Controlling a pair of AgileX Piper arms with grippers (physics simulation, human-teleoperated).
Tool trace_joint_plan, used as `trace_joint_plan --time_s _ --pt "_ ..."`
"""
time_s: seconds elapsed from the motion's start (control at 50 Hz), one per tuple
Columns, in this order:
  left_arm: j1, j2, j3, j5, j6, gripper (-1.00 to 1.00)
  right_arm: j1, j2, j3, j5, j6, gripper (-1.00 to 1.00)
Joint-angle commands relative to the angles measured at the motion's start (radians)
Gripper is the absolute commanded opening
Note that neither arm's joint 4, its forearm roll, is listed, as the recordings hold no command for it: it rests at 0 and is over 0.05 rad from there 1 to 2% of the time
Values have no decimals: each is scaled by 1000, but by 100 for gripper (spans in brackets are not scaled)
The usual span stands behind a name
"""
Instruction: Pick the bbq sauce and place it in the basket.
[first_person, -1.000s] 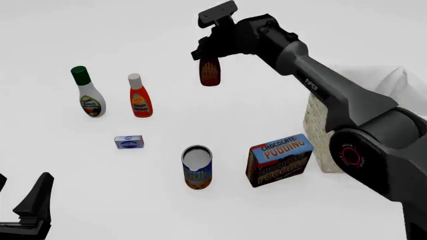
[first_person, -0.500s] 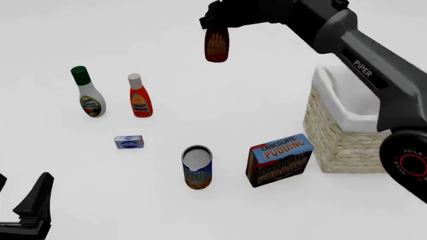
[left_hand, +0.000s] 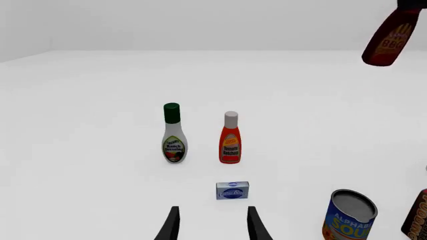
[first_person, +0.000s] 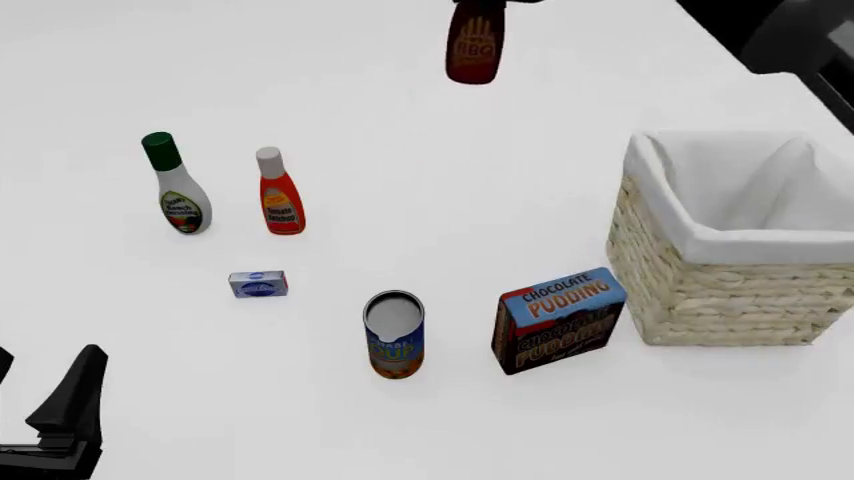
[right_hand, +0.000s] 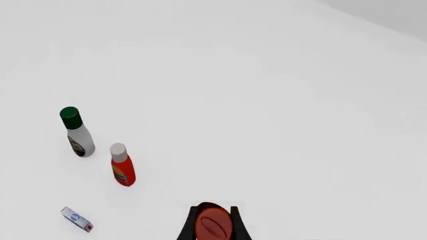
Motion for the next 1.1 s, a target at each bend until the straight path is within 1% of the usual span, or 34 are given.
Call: trace_joint_plan --time_s 0.02,0.22,0.4,0.44,0.6,0.68,0.78,1.1 --pt "0 0 0 0 0 100 -34 -96 54 -6 11 -100" --pt "0 0 0 0 0 100 -71 -161 103 -5 -7 -100" --pt "0 0 0 0 0 100 -119 -220 144 -5 -4 -100" --pt "0 0 0 0 0 100 -137 -241 170 -15 -11 -100" --pt "0 0 0 0 0 100 -200 -298 225 -30 0 -100" --pt "0 0 0 0 0 100 -211 -312 241 -35 -1 -100" --pt "0 0 0 0 0 100 -253 -348 287 -52 0 -100" --pt "0 0 0 0 0 100 -307 -412 348 -60 0 -100"
